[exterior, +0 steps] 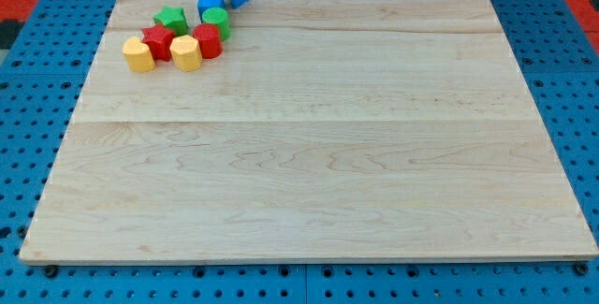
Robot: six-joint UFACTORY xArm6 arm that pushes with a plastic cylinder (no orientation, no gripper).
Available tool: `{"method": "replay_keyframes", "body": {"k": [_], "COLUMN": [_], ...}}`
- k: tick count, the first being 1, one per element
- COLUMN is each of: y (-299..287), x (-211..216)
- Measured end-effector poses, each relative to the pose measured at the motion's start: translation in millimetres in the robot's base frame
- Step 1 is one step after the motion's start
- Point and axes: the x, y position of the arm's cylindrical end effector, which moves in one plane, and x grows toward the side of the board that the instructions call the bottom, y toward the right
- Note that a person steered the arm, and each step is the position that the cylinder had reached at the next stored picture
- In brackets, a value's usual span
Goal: Move the arm to the left center of the board
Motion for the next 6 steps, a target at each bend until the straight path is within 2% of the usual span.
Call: {"method": "replay_keyframes", "body": {"k": [1, 2, 3, 4, 5, 6], "y": [47, 56, 80, 80, 15, -60], "x": [61, 67, 120, 209, 260, 266]}}
